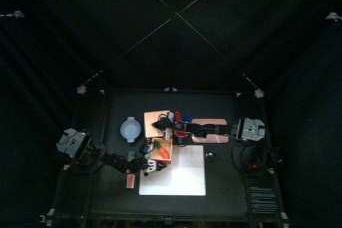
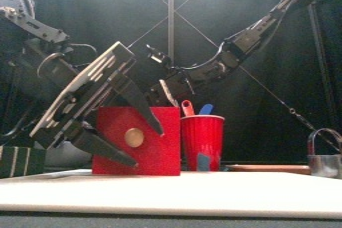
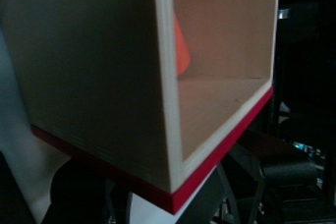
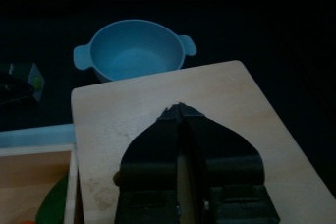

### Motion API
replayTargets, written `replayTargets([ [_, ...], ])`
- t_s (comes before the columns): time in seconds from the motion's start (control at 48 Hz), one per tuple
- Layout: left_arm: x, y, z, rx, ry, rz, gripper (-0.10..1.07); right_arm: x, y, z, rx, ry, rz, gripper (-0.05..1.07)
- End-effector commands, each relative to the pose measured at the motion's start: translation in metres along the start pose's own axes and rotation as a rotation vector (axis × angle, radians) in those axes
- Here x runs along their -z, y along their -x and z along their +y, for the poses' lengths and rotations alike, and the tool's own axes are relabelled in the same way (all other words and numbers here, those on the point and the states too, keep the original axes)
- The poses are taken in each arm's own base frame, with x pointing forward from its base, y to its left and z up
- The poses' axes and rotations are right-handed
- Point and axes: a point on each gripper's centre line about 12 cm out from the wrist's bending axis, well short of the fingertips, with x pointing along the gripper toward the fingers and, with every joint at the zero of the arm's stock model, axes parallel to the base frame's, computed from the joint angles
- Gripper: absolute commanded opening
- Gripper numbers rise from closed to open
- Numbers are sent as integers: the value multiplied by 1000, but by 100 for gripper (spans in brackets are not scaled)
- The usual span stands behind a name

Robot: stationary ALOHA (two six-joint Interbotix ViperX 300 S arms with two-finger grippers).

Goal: Grab carrot from drawer

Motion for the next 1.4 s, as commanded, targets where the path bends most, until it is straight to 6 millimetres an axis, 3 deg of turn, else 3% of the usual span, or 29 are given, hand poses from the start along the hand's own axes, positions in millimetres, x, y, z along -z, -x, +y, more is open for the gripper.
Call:
replayTargets([
  [0.0, 1, 9, -16, 43, 13, 22, 85, -6, 2, -1, 2, 0, -3, 4],
  [0.417, 12, 57, -8, 18, -13, 186, 85, -18, 7, 8, -12, 10, -13, 4],
  [0.667, 2, 95, -25, 200, -182, 220, 84, -43, 23, 20, -33, 25, -44, 4],
  [0.771, -5, 111, -41, 357, -315, 188, 84, -60, 37, 28, -47, 32, -72, 4],
  [1.021, -29, 138, -50, 582, -555, 80, 84, -88, 80, 48, -86, 40, -147, 4],
  [1.229, -52, 165, -64, 742, -812, -72, 84, -92, 119, 60, -115, 35, -192, 4],
  [1.375, -71, 175, -66, 722, -895, -150, 84, -94, 154, 73, -150, 13, -243, 4],
])
